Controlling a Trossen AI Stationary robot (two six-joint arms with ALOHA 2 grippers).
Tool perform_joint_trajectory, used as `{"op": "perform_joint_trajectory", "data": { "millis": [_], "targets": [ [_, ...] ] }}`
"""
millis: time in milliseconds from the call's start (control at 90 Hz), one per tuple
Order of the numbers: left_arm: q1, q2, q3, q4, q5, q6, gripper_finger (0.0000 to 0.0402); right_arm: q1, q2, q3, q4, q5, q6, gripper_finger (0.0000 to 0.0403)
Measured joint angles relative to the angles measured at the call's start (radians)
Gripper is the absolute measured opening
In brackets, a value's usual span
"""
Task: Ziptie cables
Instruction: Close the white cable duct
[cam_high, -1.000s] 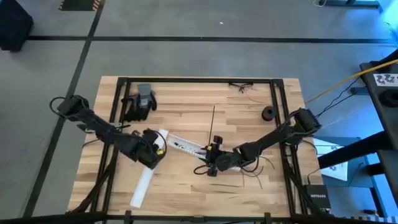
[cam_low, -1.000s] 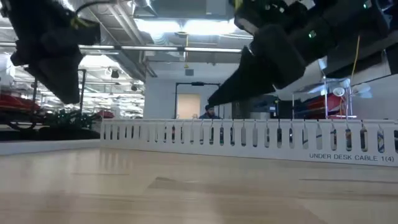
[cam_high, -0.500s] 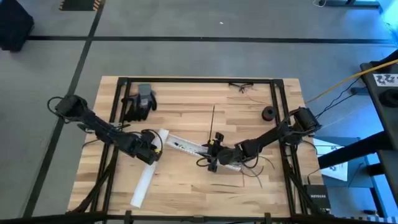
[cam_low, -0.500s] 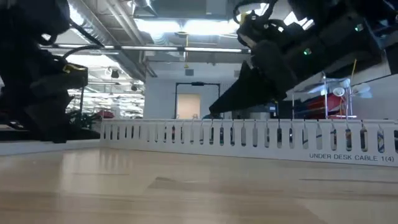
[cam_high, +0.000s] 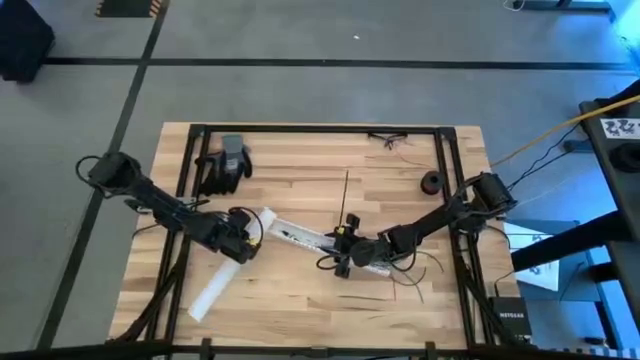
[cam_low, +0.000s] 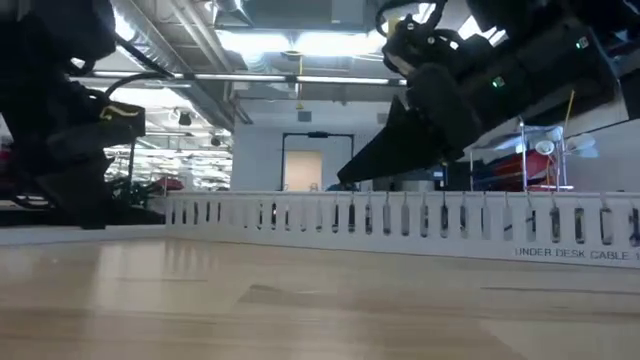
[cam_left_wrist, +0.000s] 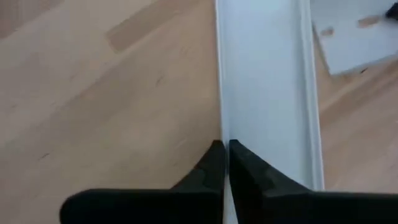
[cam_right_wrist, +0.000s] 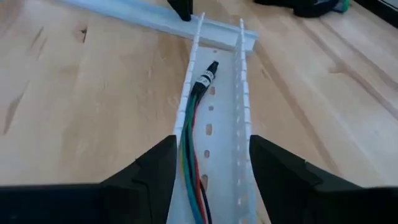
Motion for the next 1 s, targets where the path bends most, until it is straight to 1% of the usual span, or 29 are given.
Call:
{"op": "perform_joint_trajectory", "data": {
  "millis": [100, 233, 322, 456, 544, 633, 711, 811, 889, 1000],
  "targets": [
    [-0.01, -0.027, 0.058, -0.082, -0.007, 0.03, 0.0002, 0.0, 0.0, 0.0, 0.012, -0.009, -0.002, 0.0195],
    [-0.021, -0.042, 0.123, -0.142, -0.043, 0.076, 0.0001, 0.0, 0.0, 0.0, 0.029, -0.014, -0.009, 0.0195],
    [-0.024, -0.045, 0.174, -0.154, -0.06, 0.124, 0.0001, 0.0, 0.0, 0.0, 0.03, -0.014, -0.015, 0.0195],
    [-0.024, -0.045, 0.246, -0.168, -0.068, 0.247, 0.0, 0.002, -0.005, 0.0, 0.032, -0.014, -0.057, 0.0195],
    [-0.024, -0.045, 0.291, -0.186, -0.098, 0.33, 0.0, 0.002, -0.02, 0.005, 0.029, -0.019, -0.061, 0.0195],
    [-0.024, -0.045, 0.334, -0.18, -0.125, 0.424, 0.0, 0.001, -0.03, 0.019, 0.039, -0.066, -0.065, 0.0195],
    [-0.024, -0.046, 0.368, -0.181, -0.152, 0.503, 0.0, 0.001, -0.034, 0.032, 0.017, -0.067, -0.118, 0.0195],
    [-0.024, -0.046, 0.406, -0.182, -0.175, 0.586, 0.0, -0.011, -0.046, 0.065, 0.015, -0.056, -0.24, 0.0204],
    [-0.025, -0.046, 0.434, -0.179, -0.205, 0.635, 0.0, -0.059, -0.07, 0.103, -0.002, -0.113, -0.277, 0.0221],
    [-0.037, -0.047, 0.472, -0.183, -0.253, 0.686, 0.0, -0.171, -0.1, 0.131, -0.011, -0.255, -0.272, 0.0248]
  ]
}}
